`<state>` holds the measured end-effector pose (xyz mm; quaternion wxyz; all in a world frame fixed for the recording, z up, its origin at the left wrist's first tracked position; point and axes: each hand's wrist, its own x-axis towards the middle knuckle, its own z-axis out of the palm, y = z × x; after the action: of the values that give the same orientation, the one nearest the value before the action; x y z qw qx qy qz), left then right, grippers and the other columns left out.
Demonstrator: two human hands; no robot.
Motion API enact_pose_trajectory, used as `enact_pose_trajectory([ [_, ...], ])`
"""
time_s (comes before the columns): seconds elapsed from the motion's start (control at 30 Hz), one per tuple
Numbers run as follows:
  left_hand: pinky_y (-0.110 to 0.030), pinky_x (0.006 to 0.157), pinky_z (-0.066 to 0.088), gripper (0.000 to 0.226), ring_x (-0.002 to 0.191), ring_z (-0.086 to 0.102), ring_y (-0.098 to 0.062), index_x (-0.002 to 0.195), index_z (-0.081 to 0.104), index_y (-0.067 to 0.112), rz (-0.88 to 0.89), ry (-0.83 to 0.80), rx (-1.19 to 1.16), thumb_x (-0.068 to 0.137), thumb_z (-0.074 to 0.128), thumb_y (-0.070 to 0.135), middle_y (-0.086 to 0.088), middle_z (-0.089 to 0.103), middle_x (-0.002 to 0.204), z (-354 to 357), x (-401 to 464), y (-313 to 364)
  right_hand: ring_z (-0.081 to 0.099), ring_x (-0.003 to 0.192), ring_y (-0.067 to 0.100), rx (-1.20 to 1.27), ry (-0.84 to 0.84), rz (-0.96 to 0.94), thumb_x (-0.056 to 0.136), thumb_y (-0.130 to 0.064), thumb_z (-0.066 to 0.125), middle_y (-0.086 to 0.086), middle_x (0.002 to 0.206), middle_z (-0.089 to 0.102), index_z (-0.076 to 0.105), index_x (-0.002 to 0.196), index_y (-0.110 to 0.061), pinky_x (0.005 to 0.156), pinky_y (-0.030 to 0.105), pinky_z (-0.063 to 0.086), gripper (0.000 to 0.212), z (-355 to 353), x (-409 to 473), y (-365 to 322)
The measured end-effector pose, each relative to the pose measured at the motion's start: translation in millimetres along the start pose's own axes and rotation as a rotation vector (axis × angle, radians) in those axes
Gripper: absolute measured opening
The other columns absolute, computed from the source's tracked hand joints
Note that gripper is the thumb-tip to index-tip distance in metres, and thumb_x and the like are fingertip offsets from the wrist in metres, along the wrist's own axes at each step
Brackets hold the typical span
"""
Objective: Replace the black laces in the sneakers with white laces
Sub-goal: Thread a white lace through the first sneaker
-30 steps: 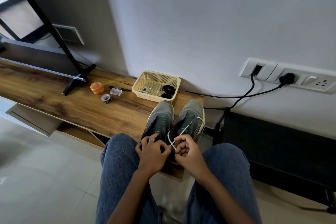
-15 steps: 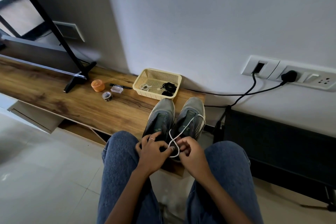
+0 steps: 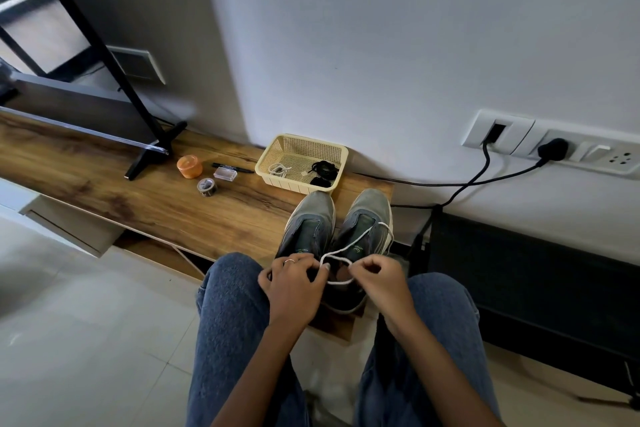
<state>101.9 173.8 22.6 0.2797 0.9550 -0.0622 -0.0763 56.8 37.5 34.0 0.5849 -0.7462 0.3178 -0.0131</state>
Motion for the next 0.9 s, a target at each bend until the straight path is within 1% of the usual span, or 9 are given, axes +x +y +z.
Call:
enact_pose_trajectory([
  [0.1, -0.037, 0.104, 0.013, 0.024, 0.125, 0.034, -0.008, 0.093, 0.069, 0.033, -0.005, 0.009, 0.001, 0.093, 0.051, 0.049, 0.017, 0.054, 0.126, 3, 0, 6, 0.062, 0.072, 0.015, 0.367, -0.015, 0.095, 0.084, -0.008, 0.065, 0.007, 0.075, 0.068, 0.068, 0.082, -0.003, 0.063, 0.022, 0.047, 0.006, -20, -2, -16],
  [0.2, -0.038, 0.106, 0.010, 0.024, 0.130, 0.027, -0.009, 0.095, 0.069, 0.032, 0.019, 0.027, 0.022, 0.092, 0.052, 0.050, 0.015, 0.047, 0.134, 4, -4, 13, 0.060, 0.076, 0.015, 0.661, -0.073, 0.141, 0.088, -0.007, 0.061, 0.008, 0.080, 0.068, 0.065, 0.090, -0.005, 0.067, 0.024, 0.046, 0.006, -38, -3, -32],
  [0.37, -0.038, 0.107, 0.007, 0.022, 0.133, 0.022, -0.012, 0.094, 0.068, 0.032, 0.050, 0.007, 0.084, 0.091, 0.054, 0.048, 0.015, 0.040, 0.139, 9, -7, 20, 0.063, 0.071, 0.014, 0.863, -0.077, 0.135, 0.091, -0.008, 0.058, 0.004, 0.074, 0.066, 0.066, 0.099, -0.005, 0.073, 0.027, 0.046, 0.012, -59, 4, -45],
  [0.43, -0.036, 0.105, 0.008, 0.024, 0.131, 0.025, -0.011, 0.098, 0.067, 0.032, 0.058, 0.033, 0.061, 0.094, 0.050, 0.048, 0.015, 0.044, 0.135, 9, -7, 25, 0.063, 0.068, 0.013, 0.821, -0.068, 0.101, 0.092, -0.008, 0.056, 0.003, 0.070, 0.064, 0.067, 0.100, -0.005, 0.075, 0.028, 0.050, 0.014, -64, 7, -45],
  [0.53, -0.033, 0.098, 0.017, 0.029, 0.118, 0.039, -0.009, 0.100, 0.066, 0.035, 0.058, 0.034, -0.117, 0.097, 0.041, 0.049, 0.016, 0.055, 0.116, 8, -4, 42, 0.061, 0.064, 0.012, 0.624, -0.094, 0.014, 0.093, -0.009, 0.055, 0.004, 0.070, 0.060, 0.068, 0.099, -0.005, 0.068, 0.025, 0.053, 0.015, -64, 5, -45],
  [0.63, -0.044, 0.093, 0.044, 0.041, 0.094, 0.062, -0.015, 0.096, 0.070, 0.034, 0.041, -0.146, -0.567, 0.096, 0.035, 0.056, 0.008, 0.070, 0.094, 5, 2, 60, 0.063, 0.064, 0.010, 0.381, -0.109, -0.057, 0.091, -0.010, 0.059, 0.005, 0.074, 0.065, 0.070, 0.098, -0.007, 0.064, 0.020, 0.053, 0.013, -56, -1, -42],
  [0.7, -0.033, 0.084, 0.054, 0.038, 0.089, 0.066, -0.013, 0.103, 0.073, 0.019, -0.009, -0.235, -0.798, 0.102, 0.040, 0.038, -0.001, 0.071, 0.093, -2, 4, 75, 0.064, 0.066, 0.008, 0.251, -0.087, -0.076, 0.090, -0.014, 0.061, 0.004, 0.077, 0.069, 0.071, 0.094, -0.011, 0.064, 0.020, 0.053, 0.010, -48, -4, -36],
  [0.77, -0.017, 0.071, 0.054, 0.030, 0.082, 0.067, -0.005, 0.108, 0.070, 0.007, -0.097, -0.247, -0.965, 0.101, 0.046, 0.023, -0.002, 0.071, 0.094, -6, 7, 87, 0.064, 0.065, 0.009, 0.183, -0.073, -0.071, 0.090, -0.013, 0.062, 0.005, 0.076, 0.070, 0.070, 0.090, -0.011, 0.062, 0.021, 0.052, 0.009, -42, -5, -29],
  [0.9, -0.018, 0.067, 0.052, 0.023, 0.072, 0.061, -0.005, 0.104, 0.070, 0.006, -0.161, -0.178, -1.053, 0.099, 0.050, 0.016, -0.004, 0.073, 0.089, -4, 16, 92, 0.062, 0.063, 0.014, 0.115, -0.104, -0.059, 0.090, -0.008, 0.061, 0.009, 0.071, 0.067, 0.069, 0.086, -0.005, 0.057, 0.019, 0.050, 0.009, -40, -4, -17],
])
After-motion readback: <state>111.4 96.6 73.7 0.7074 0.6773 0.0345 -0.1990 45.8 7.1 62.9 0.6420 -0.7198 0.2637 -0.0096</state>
